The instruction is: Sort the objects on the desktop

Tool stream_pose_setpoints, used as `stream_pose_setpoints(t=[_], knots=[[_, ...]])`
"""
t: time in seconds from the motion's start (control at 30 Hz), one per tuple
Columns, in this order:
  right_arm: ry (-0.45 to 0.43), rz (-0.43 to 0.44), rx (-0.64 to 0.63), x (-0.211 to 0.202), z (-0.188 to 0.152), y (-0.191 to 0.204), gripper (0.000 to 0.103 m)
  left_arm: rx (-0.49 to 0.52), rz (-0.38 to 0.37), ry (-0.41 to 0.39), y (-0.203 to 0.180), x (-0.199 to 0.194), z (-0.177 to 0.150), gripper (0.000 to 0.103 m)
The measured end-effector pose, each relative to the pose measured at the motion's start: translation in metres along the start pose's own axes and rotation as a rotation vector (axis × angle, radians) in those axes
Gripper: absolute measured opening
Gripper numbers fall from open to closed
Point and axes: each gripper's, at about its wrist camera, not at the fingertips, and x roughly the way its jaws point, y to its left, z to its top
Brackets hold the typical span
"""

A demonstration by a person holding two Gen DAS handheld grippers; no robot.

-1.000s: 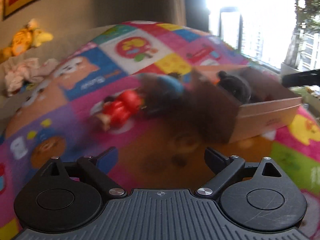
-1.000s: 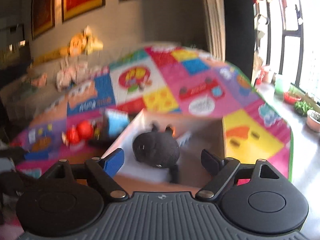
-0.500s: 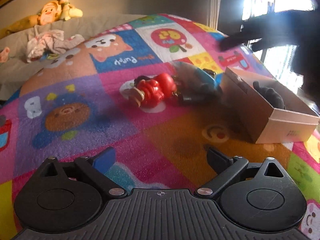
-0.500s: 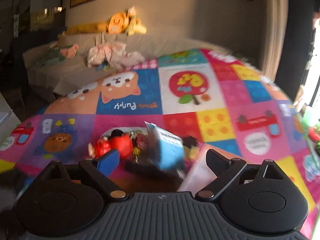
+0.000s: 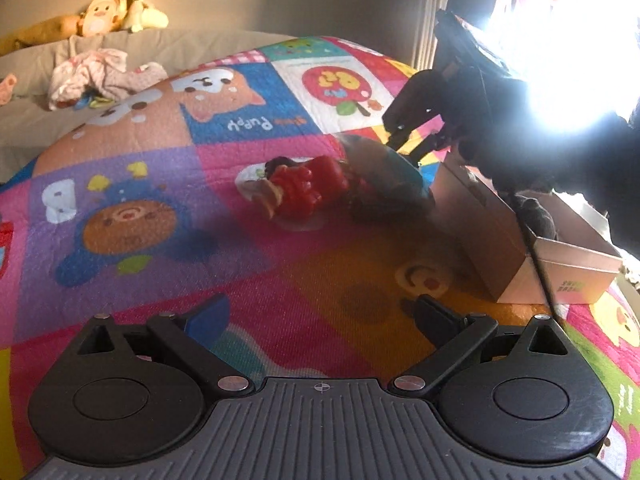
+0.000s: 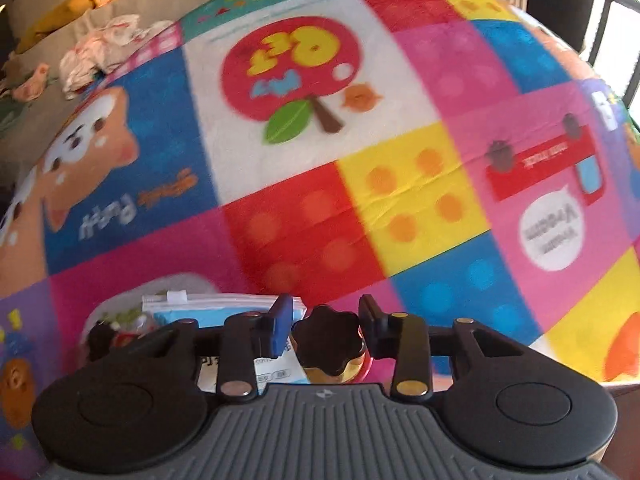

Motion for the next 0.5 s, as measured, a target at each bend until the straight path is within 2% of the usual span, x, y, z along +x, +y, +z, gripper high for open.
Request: stream_pose_setpoints(t=[0.07,0.17,0.33,0.43,0.5], knots=[[0.004,0.027,-0.031,-0.003,-0.006,0.009,0.036,0.001,0.001,-0.001,-0.001,0.0,0.0,0.101],[0.039,0.119,-0.074,-0.018,-0.023,0.028,0.036,0.002,0.001,-0.001,-0.001,-0.001,-0.001,0.101],[0.141,0.311,-0.172,-0.06,-0.074,0.057,0.036,0.011,-0.006,0.003,-0.003,-0.001,-0.001,0.102],[0.126,0.336,-0.202,-0.093,-0.105,0.056,0.038,0.019,-0.003,0.012,-0.004,0.0,-0.001,0.102],[0.06,0.308,-0.206,-0.12,-0.121,0.044,0.038,0.015,0.023,0.011,-0.005,0.0,-0.002,0.102]])
